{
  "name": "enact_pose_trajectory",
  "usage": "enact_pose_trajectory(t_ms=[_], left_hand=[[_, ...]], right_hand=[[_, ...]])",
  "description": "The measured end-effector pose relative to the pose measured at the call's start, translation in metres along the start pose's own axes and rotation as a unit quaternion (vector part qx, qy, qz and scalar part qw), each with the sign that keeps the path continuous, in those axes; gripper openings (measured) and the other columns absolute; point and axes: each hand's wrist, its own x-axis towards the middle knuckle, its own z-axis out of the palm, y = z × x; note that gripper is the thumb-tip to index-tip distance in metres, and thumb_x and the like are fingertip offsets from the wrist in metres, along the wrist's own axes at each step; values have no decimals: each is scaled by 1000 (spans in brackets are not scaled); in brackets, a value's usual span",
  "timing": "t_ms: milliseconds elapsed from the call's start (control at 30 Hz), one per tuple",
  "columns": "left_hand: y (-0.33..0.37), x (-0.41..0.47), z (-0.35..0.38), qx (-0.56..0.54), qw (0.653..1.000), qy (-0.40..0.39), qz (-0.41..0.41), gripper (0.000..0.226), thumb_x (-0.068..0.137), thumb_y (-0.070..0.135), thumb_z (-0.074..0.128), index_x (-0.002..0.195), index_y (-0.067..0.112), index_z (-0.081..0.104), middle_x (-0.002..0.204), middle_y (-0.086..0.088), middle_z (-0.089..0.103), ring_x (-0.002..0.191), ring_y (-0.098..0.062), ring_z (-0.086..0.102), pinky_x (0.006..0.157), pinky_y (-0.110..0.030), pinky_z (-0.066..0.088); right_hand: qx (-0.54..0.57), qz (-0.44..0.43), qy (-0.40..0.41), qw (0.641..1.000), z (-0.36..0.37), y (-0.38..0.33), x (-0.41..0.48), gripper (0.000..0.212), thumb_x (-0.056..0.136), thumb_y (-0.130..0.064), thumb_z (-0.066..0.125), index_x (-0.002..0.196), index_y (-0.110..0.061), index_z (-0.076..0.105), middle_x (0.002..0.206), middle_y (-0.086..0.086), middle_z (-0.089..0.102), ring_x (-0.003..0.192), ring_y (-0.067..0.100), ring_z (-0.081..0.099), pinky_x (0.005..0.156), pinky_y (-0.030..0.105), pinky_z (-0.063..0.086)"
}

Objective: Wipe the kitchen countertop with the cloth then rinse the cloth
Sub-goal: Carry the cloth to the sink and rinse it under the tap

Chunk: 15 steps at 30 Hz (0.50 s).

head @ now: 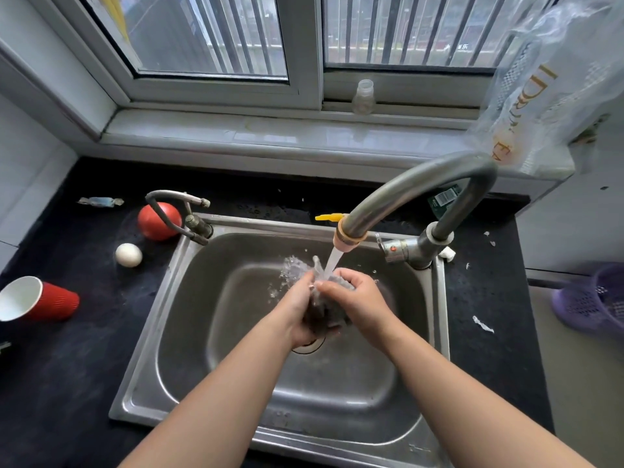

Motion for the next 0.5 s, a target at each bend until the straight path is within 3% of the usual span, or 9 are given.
enact_pose_trajectory(t_ms=[100, 167, 233, 300, 367, 433, 500], left_hand=[[-4, -1, 8, 38, 997, 49, 44, 18, 71, 28, 63, 66, 12, 69, 48, -3, 61, 40, -15, 56, 43, -19, 38], [-7, -2, 8, 18, 990, 123, 71, 24, 74, 25, 69, 78, 2, 65, 51, -9, 55, 39, -18, 46, 40, -19, 30], [-11, 0, 8, 0, 980, 161, 119, 26, 86, 17, 58, 93, -7, 63, 69, -21, 59, 54, -25, 52, 47, -25, 39], [-14, -1, 8, 36, 969, 181, 163, 26, 89, 8, 45, 103, -6, 61, 93, -27, 65, 76, -28, 58, 67, -38, 48], [-16, -3, 8, 69, 958, 193, 201, 27, 88, 6, 42, 102, -4, 62, 99, -21, 65, 86, -25, 58, 79, -37, 47], [-17, -3, 6, 96, 951, 191, 226, 27, 91, 14, 43, 99, 0, 65, 97, -12, 66, 90, -21, 59, 82, -31, 46], [-18, -2, 4, 120, 947, 186, 233, 36, 98, 27, 37, 100, 8, 67, 97, -4, 65, 91, -13, 59, 78, -17, 46]], right_hand=[[35, 14, 16, 999, 3, 0, 1, 17, 66, -27, 75, 72, -14, 66, 61, -3, 63, 54, 8, 57, 47, 17, 43], [41, 31, 80, 996, 5, 2, 4, 21, 63, -27, 73, 71, -11, 61, 60, 4, 59, 53, 15, 55, 43, 20, 41], [33, 53, 163, 985, 7, 8, 8, 17, 67, -21, 69, 69, -11, 55, 64, 9, 57, 60, 23, 55, 47, 26, 46], [72, 105, 215, 968, 12, 14, 12, 13, 73, -14, 68, 83, -12, 60, 83, 9, 65, 79, 26, 63, 68, 36, 55], [180, 150, 186, 954, 17, 16, 15, 25, 81, -12, 63, 106, -12, 59, 102, 13, 64, 95, 28, 64, 84, 43, 54], [251, 153, 125, 948, 22, 13, 16, 16, 88, -13, 56, 104, -11, 60, 99, 15, 65, 93, 30, 65, 81, 41, 54], [255, 154, 102, 949, 26, 13, 16, 16, 90, -14, 55, 102, -7, 63, 99, 20, 67, 96, 35, 66, 86, 44, 53]])
